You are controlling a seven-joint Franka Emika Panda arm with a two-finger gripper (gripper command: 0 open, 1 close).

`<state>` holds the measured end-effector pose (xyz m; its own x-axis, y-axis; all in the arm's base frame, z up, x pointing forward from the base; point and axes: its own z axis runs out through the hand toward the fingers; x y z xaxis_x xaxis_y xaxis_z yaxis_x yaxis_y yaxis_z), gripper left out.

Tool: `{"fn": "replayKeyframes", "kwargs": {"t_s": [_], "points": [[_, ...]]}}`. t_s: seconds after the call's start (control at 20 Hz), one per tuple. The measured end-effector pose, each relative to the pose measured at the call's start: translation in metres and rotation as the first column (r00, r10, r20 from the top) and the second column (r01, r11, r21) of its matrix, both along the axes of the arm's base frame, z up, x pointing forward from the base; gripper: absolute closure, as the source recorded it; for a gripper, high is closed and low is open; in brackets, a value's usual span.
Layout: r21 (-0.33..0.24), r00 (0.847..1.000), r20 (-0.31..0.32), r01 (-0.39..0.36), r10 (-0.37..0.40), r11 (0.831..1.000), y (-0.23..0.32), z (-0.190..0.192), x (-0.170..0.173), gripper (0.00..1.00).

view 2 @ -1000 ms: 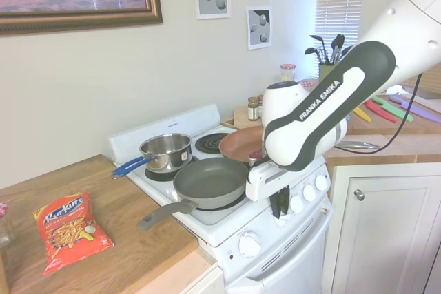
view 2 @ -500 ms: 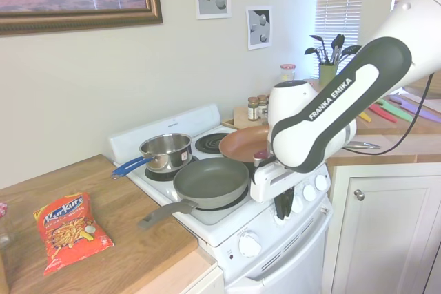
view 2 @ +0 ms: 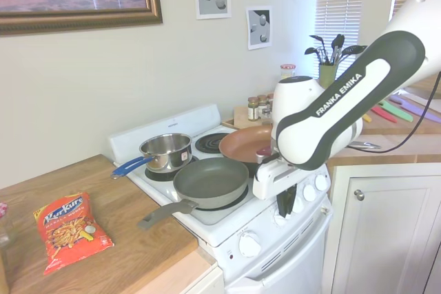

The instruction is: Turn on the stove on the bottom left

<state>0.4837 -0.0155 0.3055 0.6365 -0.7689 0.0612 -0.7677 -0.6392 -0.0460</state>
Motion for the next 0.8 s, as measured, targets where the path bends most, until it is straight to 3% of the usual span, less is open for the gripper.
{"fn": "replayKeyframes", "kwargs": {"t_s": [0.8], "points": [[-0.003,1.000,-0.009,-0.014,0.014,1.000,0.006,-0.011,0.022,1.00]]}}
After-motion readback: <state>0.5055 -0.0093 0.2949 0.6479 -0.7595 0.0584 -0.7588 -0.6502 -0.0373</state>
